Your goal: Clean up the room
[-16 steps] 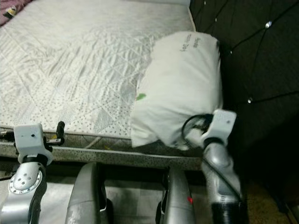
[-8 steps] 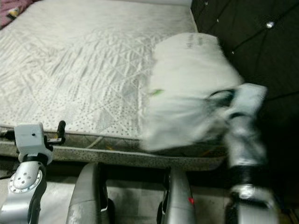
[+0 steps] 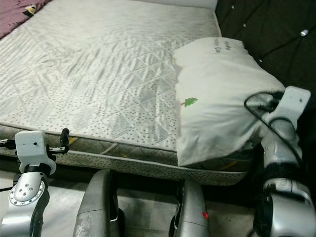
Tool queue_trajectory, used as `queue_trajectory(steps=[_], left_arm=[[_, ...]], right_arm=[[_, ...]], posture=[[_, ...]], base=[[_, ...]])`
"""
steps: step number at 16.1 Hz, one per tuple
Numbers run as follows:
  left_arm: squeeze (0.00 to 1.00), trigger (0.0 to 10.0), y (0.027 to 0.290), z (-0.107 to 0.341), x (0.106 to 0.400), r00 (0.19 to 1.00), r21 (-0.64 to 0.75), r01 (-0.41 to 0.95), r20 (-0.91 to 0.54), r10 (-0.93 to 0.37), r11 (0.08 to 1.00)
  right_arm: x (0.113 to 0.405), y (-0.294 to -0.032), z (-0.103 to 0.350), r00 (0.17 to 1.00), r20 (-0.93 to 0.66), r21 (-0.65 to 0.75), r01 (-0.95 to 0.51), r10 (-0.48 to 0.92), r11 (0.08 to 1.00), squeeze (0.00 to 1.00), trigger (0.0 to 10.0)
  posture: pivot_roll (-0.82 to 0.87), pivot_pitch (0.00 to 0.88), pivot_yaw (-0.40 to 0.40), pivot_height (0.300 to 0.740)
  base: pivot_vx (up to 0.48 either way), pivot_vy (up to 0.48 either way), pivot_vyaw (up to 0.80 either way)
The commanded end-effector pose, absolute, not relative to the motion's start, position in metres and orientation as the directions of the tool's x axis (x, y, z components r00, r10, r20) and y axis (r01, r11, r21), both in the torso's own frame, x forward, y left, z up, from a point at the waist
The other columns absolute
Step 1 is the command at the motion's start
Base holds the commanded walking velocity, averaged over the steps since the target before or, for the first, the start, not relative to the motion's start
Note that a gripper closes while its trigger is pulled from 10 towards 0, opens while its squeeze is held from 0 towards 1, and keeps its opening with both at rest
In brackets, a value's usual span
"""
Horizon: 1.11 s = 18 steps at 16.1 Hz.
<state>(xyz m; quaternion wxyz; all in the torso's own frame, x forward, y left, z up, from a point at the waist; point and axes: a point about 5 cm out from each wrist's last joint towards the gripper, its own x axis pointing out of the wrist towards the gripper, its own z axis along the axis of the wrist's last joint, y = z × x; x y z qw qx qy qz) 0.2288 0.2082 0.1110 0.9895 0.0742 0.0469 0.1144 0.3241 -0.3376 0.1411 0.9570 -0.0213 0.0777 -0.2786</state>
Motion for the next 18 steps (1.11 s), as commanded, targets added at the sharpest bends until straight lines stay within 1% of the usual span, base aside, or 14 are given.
queue_trajectory(steps=[1,3,4,5,6,7,8,10,11,12,14,16,18], left_arm=[[0.0,10.0,0.208,0.11,0.228,0.969,0.162,-0.218,-0.078,0.233,0.962],[0.0,10.0,0.208,0.11,0.227,0.969,0.164,-0.218,-0.082,0.233,0.962],[0.0,10.0,0.208,0.11,0.227,0.969,0.163,-0.217,-0.082,0.232,0.962],[0.0,10.0,0.207,0.11,0.227,0.969,0.164,-0.216,-0.084,0.232,0.963],[0.0,10.0,0.207,0.11,0.227,0.969,0.164,-0.217,-0.085,0.233,0.962],[0.0,10.0,0.207,0.11,0.228,0.968,0.163,-0.219,-0.084,0.235,0.962],[0.0,10.0,0.207,0.11,0.227,0.968,0.163,-0.22,-0.084,0.236,0.962],[0.0,10.0,0.207,0.109,0.225,0.967,0.162,-0.223,-0.089,0.239,0.961],[0.0,10.0,0.207,0.107,0.223,0.965,0.16,-0.229,-0.095,0.245,0.96],[0.0,10.0,0.207,0.106,0.223,0.964,0.159,-0.231,-0.097,0.248,0.96],[0.0,10.0,0.205,0.1,0.222,0.961,0.149,-0.238,-0.109,0.255,0.96],[0.0,10.0,0.202,0.098,0.223,0.961,0.144,-0.237,-0.111,0.254,0.961],[0.0,10.0,0.198,0.094,0.225,0.961,0.132,-0.235,-0.114,0.25,0.963]], right_arm=[[0.318,-0.344,0.149,0.809,-0.071,-0.072,0.579,-0.583,0.812,0.0,0.0],[0.306,-0.31,0.108,0.84,-0.172,-0.075,0.509,-0.514,0.857,0.0,0.0],[0.303,-0.3,0.1,0.851,-0.189,-0.072,0.486,-0.491,0.871,0.0,0.0],[0.301,-0.282,0.092,0.87,-0.209,-0.071,0.443,-0.447,0.894,0.0,0.0],[0.3,-0.272,0.086,0.881,-0.226,-0.069,0.412,-0.416,0.909,0.0,0.0],[0.301,-0.265,0.085,0.891,-0.232,-0.05,0.389,-0.39,0.92,0.93,10.0],[0.303,-0.262,0.089,0.902,-0.211,-0.05,0.376,-0.377,0.925,1.0,10.0],[0.31,-0.255,0.103,0.928,-0.14,-0.053,0.342,-0.346,0.938,1.0,10.0],[0.311,-0.247,0.11,0.946,-0.093,-0.051,0.306,-0.31,0.951,1.0,10.0],[0.31,-0.245,0.111,0.95,-0.086,-0.049,0.297,-0.3,0.954,1.0,10.0],[0.306,-0.224,0.114,0.976,-0.029,-0.07,0.215,-0.217,0.974,1.0,10.0],[0.303,-0.215,0.114,0.984,-0.006,-0.079,0.178,-0.179,0.981,1.0,10.0],[0.297,-0.194,0.118,0.994,0.04,-0.076,0.102,-0.1,0.992,1.0,10.0]], posture=[[0.08,0.022,-0.039,0.541],[0.09,0.022,-0.037,0.541],[0.09,0.024,-0.036,0.541],[0.09,0.029,-0.037,0.541],[0.09,0.036,-0.037,0.541],[0.09,0.035,-0.038,0.541],[0.09,0.035,-0.039,0.541],[0.09,0.035,-0.038,0.541],[0.09,0.026,-0.034,0.541],[0.08,0.023,-0.033,0.541],[0.07,0.0,-0.031,0.541],[0.07,0.0,-0.025,0.541],[0.06,0.0,-0.008,0.541]], base=[[0.0,0.0,0.0],[0.0,0.0,0.0],[0.0,0.0,0.0],[0.0,0.0,0.0],[0.0,0.0,0.0],[0.0,0.0,0.0],[0.0,0.0,0.0],[0.0,0.0,0.0],[0.0,0.0,0.0],[0.0,0.0,0.0],[0.0,0.0,0.0],[0.0,0.0,0.0],[0.0,0.0,0.0]])
